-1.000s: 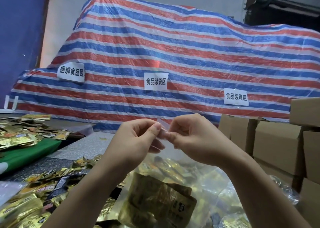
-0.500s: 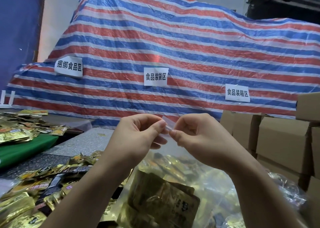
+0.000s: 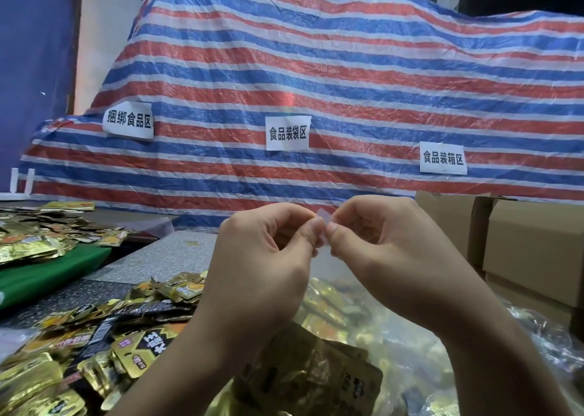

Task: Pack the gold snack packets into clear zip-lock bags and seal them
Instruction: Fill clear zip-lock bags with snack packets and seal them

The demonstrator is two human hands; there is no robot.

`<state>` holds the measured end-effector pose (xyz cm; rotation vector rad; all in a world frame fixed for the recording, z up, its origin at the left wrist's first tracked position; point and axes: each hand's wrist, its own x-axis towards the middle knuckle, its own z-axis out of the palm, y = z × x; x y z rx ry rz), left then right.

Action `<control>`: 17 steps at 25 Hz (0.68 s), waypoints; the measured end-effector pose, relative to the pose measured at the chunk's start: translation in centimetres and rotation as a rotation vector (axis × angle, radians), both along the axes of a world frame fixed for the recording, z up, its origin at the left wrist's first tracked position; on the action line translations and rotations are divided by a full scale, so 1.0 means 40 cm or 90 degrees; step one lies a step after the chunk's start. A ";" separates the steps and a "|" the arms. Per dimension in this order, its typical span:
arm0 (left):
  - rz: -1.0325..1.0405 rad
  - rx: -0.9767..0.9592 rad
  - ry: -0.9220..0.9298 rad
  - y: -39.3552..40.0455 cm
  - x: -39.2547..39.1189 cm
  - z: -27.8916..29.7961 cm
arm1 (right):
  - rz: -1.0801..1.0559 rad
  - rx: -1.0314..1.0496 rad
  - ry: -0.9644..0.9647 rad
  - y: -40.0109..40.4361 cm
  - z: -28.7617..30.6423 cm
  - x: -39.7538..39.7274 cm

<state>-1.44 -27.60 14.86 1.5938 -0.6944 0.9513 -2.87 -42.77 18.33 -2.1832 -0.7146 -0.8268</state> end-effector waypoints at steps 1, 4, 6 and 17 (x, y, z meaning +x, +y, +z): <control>0.002 -0.002 -0.011 -0.002 -0.003 -0.001 | -0.004 0.001 -0.006 -0.001 -0.001 -0.003; 0.016 -0.007 -0.025 -0.003 -0.009 0.000 | -0.022 -0.009 -0.038 0.003 -0.006 -0.011; 0.021 -0.012 -0.025 -0.002 -0.012 0.001 | -0.036 -0.023 -0.071 0.009 -0.009 -0.015; 0.069 -0.105 -0.030 -0.004 -0.008 -0.006 | -0.062 -0.064 -0.015 -0.006 0.000 -0.029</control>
